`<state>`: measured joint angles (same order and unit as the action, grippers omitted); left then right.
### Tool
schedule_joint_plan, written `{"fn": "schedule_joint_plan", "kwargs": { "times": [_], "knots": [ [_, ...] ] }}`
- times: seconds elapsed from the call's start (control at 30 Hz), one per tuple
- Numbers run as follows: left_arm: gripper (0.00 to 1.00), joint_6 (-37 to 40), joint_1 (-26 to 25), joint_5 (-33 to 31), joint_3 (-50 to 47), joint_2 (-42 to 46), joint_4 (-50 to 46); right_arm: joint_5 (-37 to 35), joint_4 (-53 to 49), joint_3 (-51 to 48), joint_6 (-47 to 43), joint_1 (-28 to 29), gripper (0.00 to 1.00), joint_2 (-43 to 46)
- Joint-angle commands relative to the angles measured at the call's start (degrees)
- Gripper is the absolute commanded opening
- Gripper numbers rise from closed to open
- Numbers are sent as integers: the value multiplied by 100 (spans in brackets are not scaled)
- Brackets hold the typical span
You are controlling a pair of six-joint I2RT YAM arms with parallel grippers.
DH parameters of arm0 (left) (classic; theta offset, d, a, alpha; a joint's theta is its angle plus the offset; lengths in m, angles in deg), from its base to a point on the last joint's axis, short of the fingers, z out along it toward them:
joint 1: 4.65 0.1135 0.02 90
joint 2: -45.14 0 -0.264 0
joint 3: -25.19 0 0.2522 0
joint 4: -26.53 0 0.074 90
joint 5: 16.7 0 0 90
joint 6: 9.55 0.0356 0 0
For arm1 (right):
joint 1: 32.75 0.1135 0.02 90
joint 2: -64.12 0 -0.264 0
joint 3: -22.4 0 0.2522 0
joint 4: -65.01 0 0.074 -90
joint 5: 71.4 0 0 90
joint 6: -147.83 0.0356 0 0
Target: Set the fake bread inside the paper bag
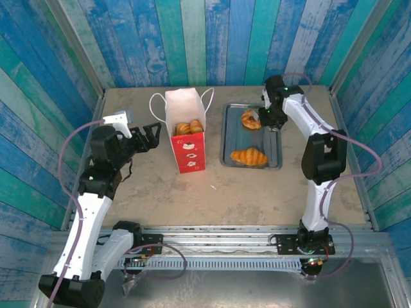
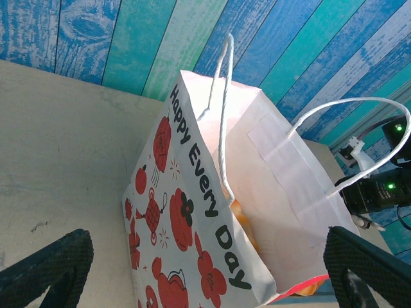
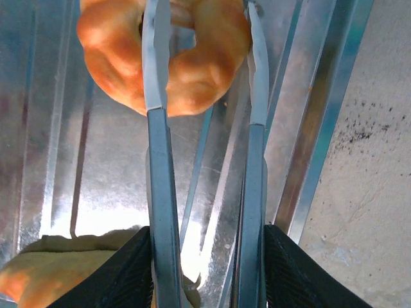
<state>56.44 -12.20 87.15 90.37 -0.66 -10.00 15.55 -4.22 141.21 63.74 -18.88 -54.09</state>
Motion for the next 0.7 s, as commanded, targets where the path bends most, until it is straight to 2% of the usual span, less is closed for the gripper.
{"fn": "schedule_joint_plan", "kwargs": {
  "times": [0.0, 0.4, 0.67],
  "knots": [
    [96, 133, 17, -55, 35, 101, -12, -186, -337, 254, -117, 54, 45, -185],
    [96, 213, 17, -172, 81, 155, -103, -359, -509, 392, -77, 81, 21, -52],
    [96, 179, 17, -400, 183, 254, -200, -386, -492, 213, -39, 90, 18, 524]
  ]
}}
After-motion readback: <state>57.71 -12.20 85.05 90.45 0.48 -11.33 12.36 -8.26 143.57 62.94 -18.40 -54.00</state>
